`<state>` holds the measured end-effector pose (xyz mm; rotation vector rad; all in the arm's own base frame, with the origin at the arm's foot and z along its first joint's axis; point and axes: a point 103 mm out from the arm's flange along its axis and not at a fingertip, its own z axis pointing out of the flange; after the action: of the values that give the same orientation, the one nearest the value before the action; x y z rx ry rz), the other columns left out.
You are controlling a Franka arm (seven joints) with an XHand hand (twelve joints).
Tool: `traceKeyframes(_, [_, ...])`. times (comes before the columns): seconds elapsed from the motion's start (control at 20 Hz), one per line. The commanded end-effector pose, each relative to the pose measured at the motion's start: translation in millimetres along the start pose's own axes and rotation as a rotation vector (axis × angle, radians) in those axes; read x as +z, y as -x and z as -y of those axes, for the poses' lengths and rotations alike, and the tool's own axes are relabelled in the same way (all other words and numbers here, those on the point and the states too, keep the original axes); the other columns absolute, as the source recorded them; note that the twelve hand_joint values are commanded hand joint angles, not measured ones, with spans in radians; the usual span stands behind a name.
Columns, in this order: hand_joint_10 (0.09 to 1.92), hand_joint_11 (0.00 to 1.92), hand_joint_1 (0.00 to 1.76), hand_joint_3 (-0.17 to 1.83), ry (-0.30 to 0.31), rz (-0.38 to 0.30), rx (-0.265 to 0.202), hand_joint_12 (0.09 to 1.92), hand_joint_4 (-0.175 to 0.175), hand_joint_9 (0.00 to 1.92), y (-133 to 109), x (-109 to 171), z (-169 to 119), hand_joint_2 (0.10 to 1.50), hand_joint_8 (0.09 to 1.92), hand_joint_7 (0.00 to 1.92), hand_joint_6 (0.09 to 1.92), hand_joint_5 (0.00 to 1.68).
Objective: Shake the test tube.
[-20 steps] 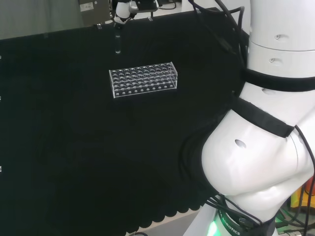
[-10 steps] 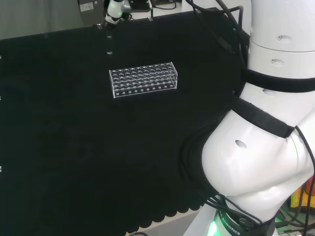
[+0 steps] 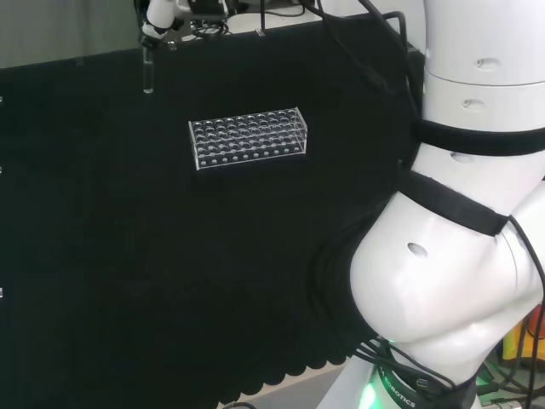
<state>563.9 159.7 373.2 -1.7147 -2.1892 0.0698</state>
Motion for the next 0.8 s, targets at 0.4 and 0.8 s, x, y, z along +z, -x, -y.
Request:
traceKeyframes(0.4, [0.49,1.15,1.24,0.69,-0.019,0.081,0.292,0.98,-0.175,1.62,126.1,1.4,34.5,0.6,0.31,1.84,0.43,1.4])
traceKeyframes(0.8, [0.48,1.15,1.24,0.69,-0.025,0.159,0.445,0.98,-0.175,1.62,196.5,-9.8,67.3,0.6,0.31,1.84,0.43,1.4])
